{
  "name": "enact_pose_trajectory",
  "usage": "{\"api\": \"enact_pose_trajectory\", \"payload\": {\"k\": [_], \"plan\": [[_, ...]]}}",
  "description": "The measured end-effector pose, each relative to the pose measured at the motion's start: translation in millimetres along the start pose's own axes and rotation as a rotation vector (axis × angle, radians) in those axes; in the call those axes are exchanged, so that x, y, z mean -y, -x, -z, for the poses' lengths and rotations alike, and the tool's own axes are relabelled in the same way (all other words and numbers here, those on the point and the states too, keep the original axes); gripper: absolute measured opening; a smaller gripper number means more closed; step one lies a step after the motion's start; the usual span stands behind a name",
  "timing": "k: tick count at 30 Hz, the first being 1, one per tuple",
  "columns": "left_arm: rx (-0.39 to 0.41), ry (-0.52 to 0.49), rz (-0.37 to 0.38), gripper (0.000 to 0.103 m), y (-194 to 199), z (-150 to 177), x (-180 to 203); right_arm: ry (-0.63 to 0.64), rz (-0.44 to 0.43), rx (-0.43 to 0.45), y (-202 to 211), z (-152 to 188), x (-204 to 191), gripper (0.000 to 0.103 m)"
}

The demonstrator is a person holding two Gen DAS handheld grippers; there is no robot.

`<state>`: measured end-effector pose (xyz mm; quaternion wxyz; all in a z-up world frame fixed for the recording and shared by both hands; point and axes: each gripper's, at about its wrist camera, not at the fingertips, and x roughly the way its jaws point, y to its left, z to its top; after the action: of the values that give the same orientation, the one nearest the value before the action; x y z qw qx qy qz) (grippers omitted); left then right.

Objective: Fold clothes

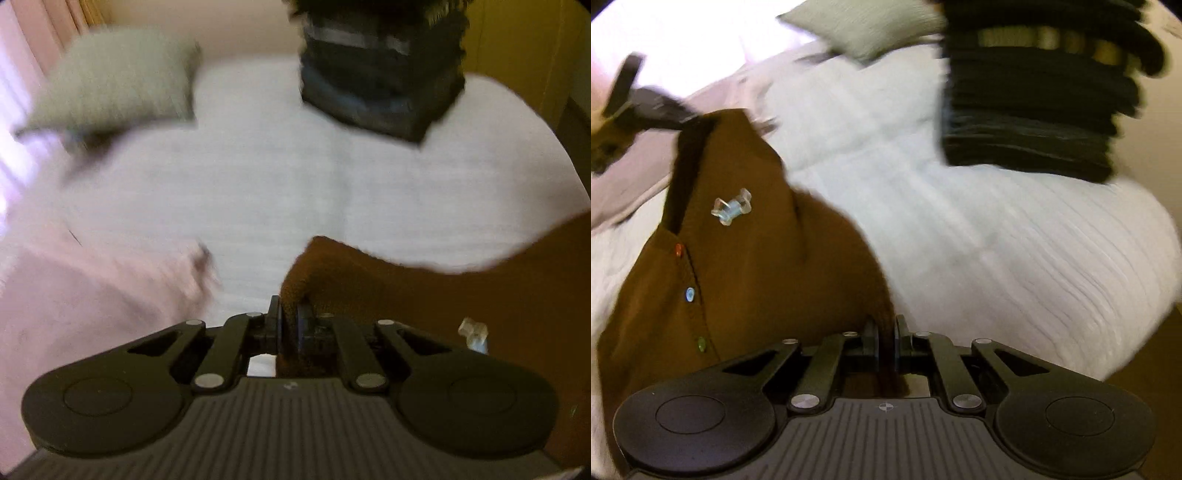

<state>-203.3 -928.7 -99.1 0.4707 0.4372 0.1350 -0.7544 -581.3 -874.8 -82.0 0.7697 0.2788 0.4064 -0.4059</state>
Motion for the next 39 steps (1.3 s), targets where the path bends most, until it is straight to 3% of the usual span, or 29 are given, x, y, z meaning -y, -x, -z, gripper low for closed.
{"api": "enact_pose_trajectory", "payload": {"k": [2,3,4,5,7,9,13,17,21,23,27,33,37,39], "plan": [[-0.078,0.046,-0.026,0.021,-18,8,-5,-0.036,0.023,-0.029,-13,7,7,0.006],[-0.135,0.064,-0.044,0.022,-28,14,-6,-0.045,0.027,-0.056,-22,11,8,0.006],[-0.171,0.072,-0.064,0.023,-33,23,-5,-0.032,0.03,-0.068,-27,14,6,0.013],[-0.204,0.078,-0.085,0.028,-37,32,-4,-0.02,0.034,-0.078,-32,17,4,0.04],[-0.224,0.11,-0.105,0.035,-32,50,-3,0.017,0.055,-0.065,-31,22,-3,0.069],[-0.239,0.169,-0.106,0.044,-17,70,-3,0.026,0.045,-0.054,-26,25,-10,0.069],[-0.279,0.327,-0.104,0.045,14,118,-7,0.054,0.018,-0.059,-19,30,-36,0.069],[-0.298,0.462,-0.069,0.045,28,164,-3,0.119,-0.084,-0.084,-27,35,-80,0.069],[-0.282,0.503,-0.031,0.042,24,199,4,0.219,-0.174,-0.131,-41,48,-127,0.069],[-0.281,0.511,-0.002,0.036,16,210,6,0.24,-0.18,-0.152,-45,57,-140,0.069],[-0.132,0.594,0.144,0.036,27,204,15,0.274,-0.166,-0.179,-45,71,-158,0.069],[-0.078,0.449,0.219,0.04,35,169,71,0.254,-0.139,-0.206,-41,77,-168,0.069],[-0.099,0.358,0.137,0.043,32,157,95,0.239,-0.128,-0.206,-40,78,-174,0.069],[-0.104,0.371,0.119,0.043,29,159,94,0.235,-0.122,-0.205,-37,78,-174,0.069]]}}
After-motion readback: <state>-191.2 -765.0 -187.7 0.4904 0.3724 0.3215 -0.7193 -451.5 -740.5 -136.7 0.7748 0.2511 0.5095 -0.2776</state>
